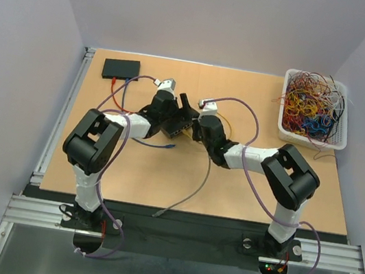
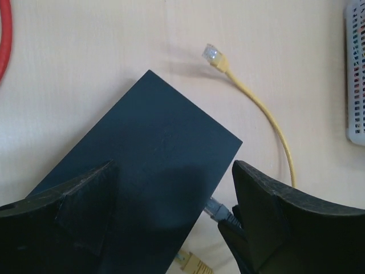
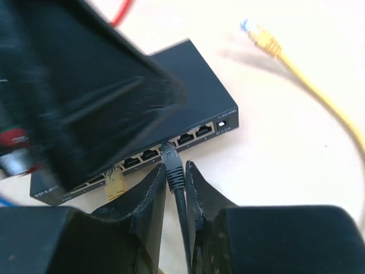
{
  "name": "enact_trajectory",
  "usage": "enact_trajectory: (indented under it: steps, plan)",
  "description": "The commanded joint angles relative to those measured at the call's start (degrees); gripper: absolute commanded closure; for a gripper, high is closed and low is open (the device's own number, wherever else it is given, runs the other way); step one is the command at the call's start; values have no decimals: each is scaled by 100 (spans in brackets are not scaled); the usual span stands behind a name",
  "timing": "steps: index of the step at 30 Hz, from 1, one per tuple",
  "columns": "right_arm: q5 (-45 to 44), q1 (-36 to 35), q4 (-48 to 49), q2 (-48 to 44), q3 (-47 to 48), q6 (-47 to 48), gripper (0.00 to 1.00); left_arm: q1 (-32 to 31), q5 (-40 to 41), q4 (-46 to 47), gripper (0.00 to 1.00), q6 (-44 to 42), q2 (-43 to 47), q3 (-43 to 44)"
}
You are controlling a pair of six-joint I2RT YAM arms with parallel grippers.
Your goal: Insert the plug into the switch port
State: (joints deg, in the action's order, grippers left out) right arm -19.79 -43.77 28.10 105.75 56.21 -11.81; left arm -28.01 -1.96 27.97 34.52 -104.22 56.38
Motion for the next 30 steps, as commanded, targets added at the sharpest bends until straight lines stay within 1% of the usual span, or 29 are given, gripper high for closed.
enact_trajectory:
  steps: [1, 7, 11, 13, 15, 17, 18, 19, 22, 27, 30]
  plan:
    - [-52, 140, 592, 269, 469, -216, 74, -3, 37, -299, 8, -191, -229, 477]
    - [317, 132, 592, 823, 988, -154, 71, 173, 152, -625, 8, -332, -703, 1075]
    - [327, 140, 565, 1017, 1182, -120, 69, 305, 152, -784, 9, -394, -880, 1375]
    - [301, 141, 557, 974, 1130, -85, 67, 366, 152, -897, 9, -429, -828, 1481]
    - [187, 141, 565, 799, 946, -49, 64, 454, 345, -959, 9, -481, -723, 1516]
    - [55, 132, 557, 640, 718, 3, 58, 524, 415, -1038, 9, -578, -399, 1508]
    - [20, 140, 557, 552, 629, 21, 56, 542, 459, -1091, 9, -613, -397, 1508]
    - [-16, 149, 557, 343, 559, 39, 53, 551, 494, -1170, 9, -683, -214, 1499]
    - [-86, 149, 522, -88, 331, 144, 42, 577, 687, -1285, 9, -789, 235, 1394]
    - [-86, 149, 153, -783, 93, 162, 32, 577, 977, -1548, 9, -921, 990, 1078]
    - [-25, 149, -67, -1284, -197, 66, 27, 586, 1101, -1628, 9, -921, 1762, 630]
